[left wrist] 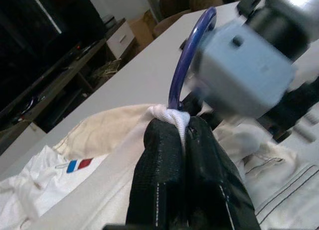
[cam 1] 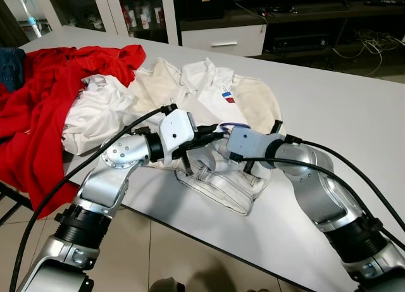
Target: Hang hanger
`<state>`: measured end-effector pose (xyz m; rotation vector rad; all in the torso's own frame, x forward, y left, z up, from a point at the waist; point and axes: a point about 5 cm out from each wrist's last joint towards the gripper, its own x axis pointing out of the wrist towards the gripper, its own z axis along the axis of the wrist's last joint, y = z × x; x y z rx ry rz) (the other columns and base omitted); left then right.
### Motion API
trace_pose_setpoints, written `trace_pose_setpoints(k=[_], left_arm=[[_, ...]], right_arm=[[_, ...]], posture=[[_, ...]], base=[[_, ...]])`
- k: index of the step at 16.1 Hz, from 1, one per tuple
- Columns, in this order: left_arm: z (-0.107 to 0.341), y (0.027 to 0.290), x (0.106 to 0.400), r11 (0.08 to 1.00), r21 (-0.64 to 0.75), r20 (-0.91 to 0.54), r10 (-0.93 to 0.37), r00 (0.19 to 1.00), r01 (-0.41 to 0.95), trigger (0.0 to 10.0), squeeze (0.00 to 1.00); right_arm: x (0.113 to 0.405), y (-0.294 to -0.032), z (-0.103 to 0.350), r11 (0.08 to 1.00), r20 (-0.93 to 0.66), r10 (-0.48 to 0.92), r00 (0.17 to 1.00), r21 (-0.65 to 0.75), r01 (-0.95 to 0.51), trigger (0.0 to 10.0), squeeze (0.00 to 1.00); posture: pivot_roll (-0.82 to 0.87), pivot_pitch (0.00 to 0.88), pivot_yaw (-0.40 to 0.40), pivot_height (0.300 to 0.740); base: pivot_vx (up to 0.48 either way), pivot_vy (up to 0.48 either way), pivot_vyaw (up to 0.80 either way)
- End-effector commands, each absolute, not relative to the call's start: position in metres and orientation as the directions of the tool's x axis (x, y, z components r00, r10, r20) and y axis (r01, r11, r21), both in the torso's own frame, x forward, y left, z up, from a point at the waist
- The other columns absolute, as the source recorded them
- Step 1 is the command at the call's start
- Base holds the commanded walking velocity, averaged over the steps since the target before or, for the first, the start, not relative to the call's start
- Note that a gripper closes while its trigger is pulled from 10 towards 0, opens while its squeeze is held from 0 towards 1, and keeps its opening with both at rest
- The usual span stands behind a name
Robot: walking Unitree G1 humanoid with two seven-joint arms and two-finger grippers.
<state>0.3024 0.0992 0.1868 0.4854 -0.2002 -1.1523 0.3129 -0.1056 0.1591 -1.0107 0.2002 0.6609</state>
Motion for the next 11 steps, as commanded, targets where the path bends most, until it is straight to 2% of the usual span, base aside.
trace_pose_setpoints(k=[1, 3, 5, 6, 8, 11], left_arm=[[0.195, 0.082, 0.294, 0.236, 0.491, -0.083, -0.945, 0.315, 0.838, 10.0, 0.0], [0.196, 0.077, 0.29, 0.206, 0.501, -0.093, -0.953, 0.289, 0.841, 10.0, 0.0], [0.183, 0.079, 0.29, 0.126, 0.585, -0.22, -0.926, 0.307, 0.801, 10.0, 0.0], [0.179, 0.081, 0.291, 0.115, 0.596, -0.251, -0.914, 0.32, 0.795, 10.0, 0.0], [0.173, 0.09, 0.297, 0.124, 0.617, -0.297, -0.878, 0.375, 0.777, 10.0, 0.0], [0.177, 0.087, 0.296, 0.135, 0.632, -0.265, -0.887, 0.377, 0.763, 10.0, 0.02]], right_arm=[[0.317, -0.1, 0.167, 0.371, -0.411, 0.434, 0.802, -0.729, -0.575, 10.0, 0.0], [0.32, -0.101, 0.169, 0.389, -0.401, 0.425, 0.812, -0.729, -0.564, 10.0, 0.0], [0.321, -0.1, 0.172, 0.409, -0.391, 0.429, 0.814, -0.72, -0.561, 10.0, 0.0], [0.321, -0.101, 0.172, 0.412, -0.39, 0.43, 0.814, -0.718, -0.561, 10.0, 0.0], [0.321, -0.104, 0.172, 0.42, -0.386, 0.428, 0.817, -0.715, -0.558, 10.0, 0.0], [0.32, -0.102, 0.173, 0.449, -0.376, 0.45, 0.81, -0.689, -0.569, 10.0, 0.0]], posture=[[0.14, 0.007, 0.066, 0.74], [0.14, 0.007, 0.066, 0.74], [0.14, 0.006, 0.065, 0.74], [0.14, 0.006, 0.065, 0.74], [0.14, 0.003, 0.063, 0.74], [0.14, 0.003, 0.063, 0.74]], base=[[0.0, 0.0, 0.0], [0.0, 0.0, 0.0], [0.0, 0.0, 0.0], [0.0, 0.0, 0.0], [0.0, 0.0, 0.0], [0.0, 0.0, 0.0]])
